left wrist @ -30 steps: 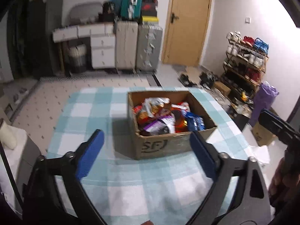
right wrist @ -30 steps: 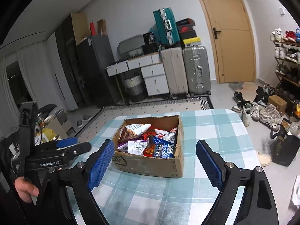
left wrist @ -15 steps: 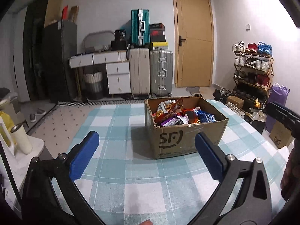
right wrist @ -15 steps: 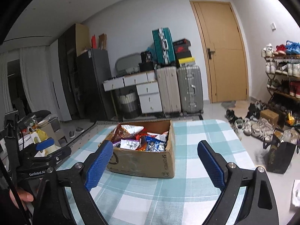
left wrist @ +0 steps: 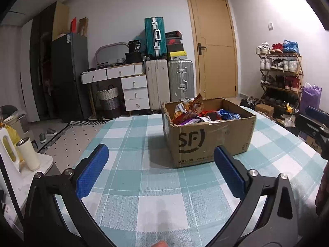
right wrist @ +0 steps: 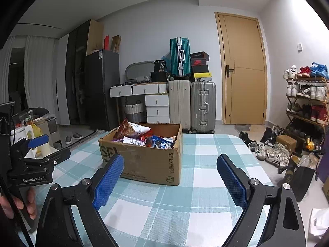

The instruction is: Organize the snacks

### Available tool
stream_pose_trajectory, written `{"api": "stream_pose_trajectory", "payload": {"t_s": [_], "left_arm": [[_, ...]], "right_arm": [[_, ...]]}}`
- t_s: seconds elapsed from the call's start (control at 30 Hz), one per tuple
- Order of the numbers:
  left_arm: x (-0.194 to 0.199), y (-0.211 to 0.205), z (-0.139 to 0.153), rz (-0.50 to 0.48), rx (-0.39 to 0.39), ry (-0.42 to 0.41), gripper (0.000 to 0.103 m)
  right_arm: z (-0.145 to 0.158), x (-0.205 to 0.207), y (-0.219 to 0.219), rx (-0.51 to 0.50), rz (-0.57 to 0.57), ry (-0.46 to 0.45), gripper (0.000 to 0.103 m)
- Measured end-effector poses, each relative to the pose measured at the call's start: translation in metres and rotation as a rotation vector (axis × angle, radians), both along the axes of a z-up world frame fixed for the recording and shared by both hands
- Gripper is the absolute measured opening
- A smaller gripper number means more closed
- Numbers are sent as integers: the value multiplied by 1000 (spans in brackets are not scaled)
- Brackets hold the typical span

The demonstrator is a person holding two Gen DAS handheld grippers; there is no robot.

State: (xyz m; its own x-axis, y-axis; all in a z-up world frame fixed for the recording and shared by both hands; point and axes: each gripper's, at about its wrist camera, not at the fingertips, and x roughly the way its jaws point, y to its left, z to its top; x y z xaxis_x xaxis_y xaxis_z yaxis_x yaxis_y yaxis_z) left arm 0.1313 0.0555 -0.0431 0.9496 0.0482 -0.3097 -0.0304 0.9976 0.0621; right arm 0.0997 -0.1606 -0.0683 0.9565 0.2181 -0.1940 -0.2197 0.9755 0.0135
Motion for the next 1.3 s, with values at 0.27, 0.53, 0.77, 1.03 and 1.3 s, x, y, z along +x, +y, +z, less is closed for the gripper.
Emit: {"api": "stream_pose_trajectory", "payload": {"t_s": [0.27,0.53,0.77,1.03,1.3], "left_arm": [[15,10,-20,28,-51,-24,102],[21,13,-23,35,-52,-4,102],[29,11,-26,31,-47,-9,102],[23,13,-26,37,-55,-11,102],[23,14,-27,33,-62,-14,102]], "right_arm": [[-15,8,3,-29,-5,-3,94],[-21,23,8,-42,-16,47,95],[-23,27,10,-45,-23,50,102],[-24,28,9,-44,-23,49,103],[-23,26,9,-45,-23,49,103]]}}
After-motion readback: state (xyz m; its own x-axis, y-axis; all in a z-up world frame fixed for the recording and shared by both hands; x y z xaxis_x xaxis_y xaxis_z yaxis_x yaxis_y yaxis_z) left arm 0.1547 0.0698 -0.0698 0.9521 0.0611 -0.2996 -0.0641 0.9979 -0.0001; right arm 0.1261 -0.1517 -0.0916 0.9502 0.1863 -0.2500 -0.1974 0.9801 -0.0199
